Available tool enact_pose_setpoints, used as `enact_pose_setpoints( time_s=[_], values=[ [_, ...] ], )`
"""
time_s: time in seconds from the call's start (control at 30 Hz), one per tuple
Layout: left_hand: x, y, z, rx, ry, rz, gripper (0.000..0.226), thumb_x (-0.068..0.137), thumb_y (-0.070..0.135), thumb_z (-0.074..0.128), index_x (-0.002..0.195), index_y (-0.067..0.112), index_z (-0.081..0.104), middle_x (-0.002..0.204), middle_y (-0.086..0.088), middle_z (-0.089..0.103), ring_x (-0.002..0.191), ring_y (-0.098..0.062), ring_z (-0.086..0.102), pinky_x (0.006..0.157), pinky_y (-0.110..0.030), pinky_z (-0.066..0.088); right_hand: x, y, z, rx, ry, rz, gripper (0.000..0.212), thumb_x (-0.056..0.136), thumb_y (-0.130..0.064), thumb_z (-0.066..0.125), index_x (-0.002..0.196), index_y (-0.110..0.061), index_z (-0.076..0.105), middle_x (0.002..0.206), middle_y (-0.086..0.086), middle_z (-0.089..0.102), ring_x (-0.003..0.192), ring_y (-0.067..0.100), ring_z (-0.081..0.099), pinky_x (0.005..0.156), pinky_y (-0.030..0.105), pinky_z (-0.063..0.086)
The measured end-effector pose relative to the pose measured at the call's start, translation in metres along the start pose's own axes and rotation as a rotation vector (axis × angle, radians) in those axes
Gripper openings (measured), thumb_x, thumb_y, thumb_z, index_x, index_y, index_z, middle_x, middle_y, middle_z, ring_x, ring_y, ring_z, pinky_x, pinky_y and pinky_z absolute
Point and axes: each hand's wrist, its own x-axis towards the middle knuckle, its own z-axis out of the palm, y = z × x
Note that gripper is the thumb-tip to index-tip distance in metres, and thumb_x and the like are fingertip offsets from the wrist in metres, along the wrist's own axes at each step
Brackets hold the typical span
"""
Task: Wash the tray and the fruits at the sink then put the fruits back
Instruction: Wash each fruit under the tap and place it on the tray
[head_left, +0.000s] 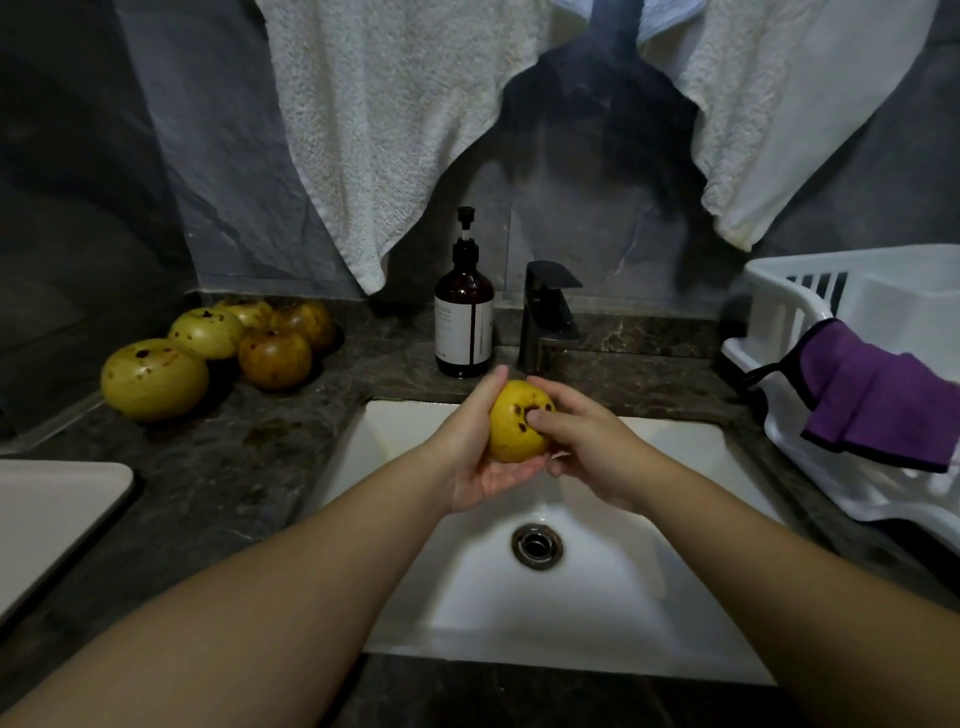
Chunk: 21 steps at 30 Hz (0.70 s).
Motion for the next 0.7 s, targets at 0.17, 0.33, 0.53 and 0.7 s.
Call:
enact_pose_setpoints(
  time_s=[0.17,0.33,0.53,0.7],
  values=[
    [-0.003,0.001,0.005,-0.019,0.015,-0.015,0.081,0.085,0.075,0.065,0.128,0.006,0.068,0.105,-0.024,0.076,0.075,-0.030,0.078,0.055,-0.033,0.063,0.000,-0.001,0.002,0.079,0.045,0.015,0.044,0.091,-0.041,0.073,0.134,-0.040,0.061,0.117,0.010,0.069,0.073,0.019,0.059,0.051,0.025,0.044],
    [-0.003,0.000,0.003,0.078,0.044,-0.018,0.082,0.087,0.078,0.058,0.132,0.009,0.068,0.118,-0.022,0.074,0.083,-0.027,0.076,0.065,-0.031,0.065,-0.001,-0.003,0.006,0.064,0.038,0.042,0.058,0.077,-0.033,0.071,0.134,-0.042,0.060,0.121,0.009,0.066,0.078,0.020,0.064,0.050,0.025,0.048],
    [0.000,0.000,0.004,0.052,0.021,-0.014,0.085,0.085,0.079,0.059,0.131,0.009,0.067,0.116,-0.023,0.075,0.080,-0.027,0.077,0.064,-0.031,0.065,-0.003,-0.006,0.003,0.204,0.060,0.024,0.036,0.094,-0.025,0.070,0.128,-0.035,0.066,0.117,0.010,0.071,0.089,0.025,0.076,0.062,0.033,0.058],
    [0.000,0.002,0.004,0.022,0.018,0.047,0.071,0.089,0.068,0.064,0.131,0.011,0.065,0.107,-0.024,0.076,0.083,-0.032,0.077,0.064,-0.036,0.065,-0.003,-0.012,-0.002,0.150,0.078,-0.004,0.045,0.093,-0.004,0.057,0.127,-0.033,0.065,0.127,0.013,0.063,0.104,0.031,0.067,0.066,0.032,0.057]
  ],
)
